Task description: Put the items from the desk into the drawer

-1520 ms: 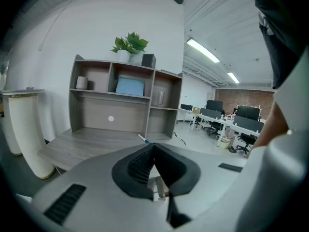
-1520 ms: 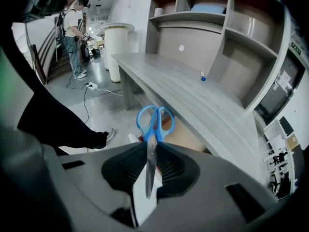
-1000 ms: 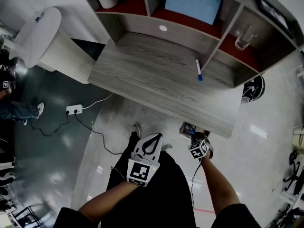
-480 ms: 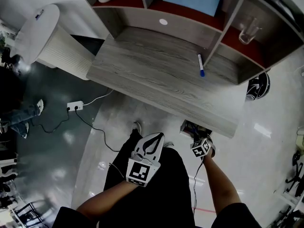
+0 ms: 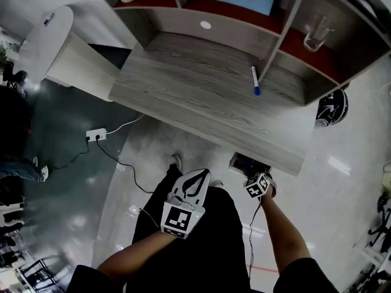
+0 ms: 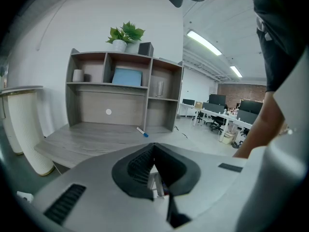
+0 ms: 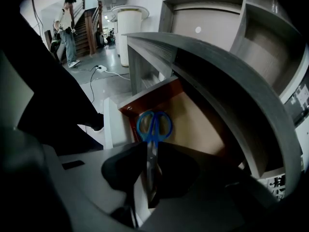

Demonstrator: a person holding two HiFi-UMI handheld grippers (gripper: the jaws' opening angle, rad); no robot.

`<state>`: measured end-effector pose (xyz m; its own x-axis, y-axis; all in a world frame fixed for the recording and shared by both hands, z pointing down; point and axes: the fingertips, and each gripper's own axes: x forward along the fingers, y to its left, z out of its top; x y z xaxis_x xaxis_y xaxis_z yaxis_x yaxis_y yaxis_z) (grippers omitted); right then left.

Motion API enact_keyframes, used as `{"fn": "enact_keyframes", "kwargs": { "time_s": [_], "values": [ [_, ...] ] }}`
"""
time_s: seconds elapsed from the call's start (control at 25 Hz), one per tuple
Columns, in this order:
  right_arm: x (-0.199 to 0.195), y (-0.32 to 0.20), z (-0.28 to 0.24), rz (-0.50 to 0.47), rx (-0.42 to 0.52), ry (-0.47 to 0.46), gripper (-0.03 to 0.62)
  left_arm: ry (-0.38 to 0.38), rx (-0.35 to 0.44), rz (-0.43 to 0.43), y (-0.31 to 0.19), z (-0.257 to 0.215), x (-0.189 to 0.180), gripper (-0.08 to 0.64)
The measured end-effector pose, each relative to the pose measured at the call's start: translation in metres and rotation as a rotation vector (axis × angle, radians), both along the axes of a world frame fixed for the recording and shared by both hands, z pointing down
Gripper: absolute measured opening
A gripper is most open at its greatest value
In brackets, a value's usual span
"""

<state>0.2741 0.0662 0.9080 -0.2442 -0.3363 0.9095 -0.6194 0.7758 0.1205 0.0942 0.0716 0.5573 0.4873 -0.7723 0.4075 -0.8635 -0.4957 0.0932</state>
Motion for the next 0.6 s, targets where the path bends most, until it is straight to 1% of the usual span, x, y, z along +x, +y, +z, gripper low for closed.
{"fn": "enact_keyframes", "kwargs": {
  "time_s": [0.12, 0.2, 0.44, 0.6],
  "values": [
    [0.002, -0.002, -0.005, 0.008, 0.022, -0.021, 0.078, -0.009, -0.003, -0.001, 0.001, -0.001, 0.000, 0.005],
    [0.003, -0.003, -0.010, 0.031, 0.027, -0.039, 0.078, -0.011, -0.007, -0.006, 0.001, -0.002, -0.001, 0.004],
    [0.007, 0.001, -0.031, 0.163, 0.012, -0.100, 0.078, -0.004, -0.022, -0.013, 0.001, -0.007, -0.002, 0.004],
    [-0.002, 0.004, -0.050, 0.162, 0.038, -0.120, 0.077, 0.003, -0.026, -0.003, 0.001, -0.010, -0.001, 0.003]
  ]
}}
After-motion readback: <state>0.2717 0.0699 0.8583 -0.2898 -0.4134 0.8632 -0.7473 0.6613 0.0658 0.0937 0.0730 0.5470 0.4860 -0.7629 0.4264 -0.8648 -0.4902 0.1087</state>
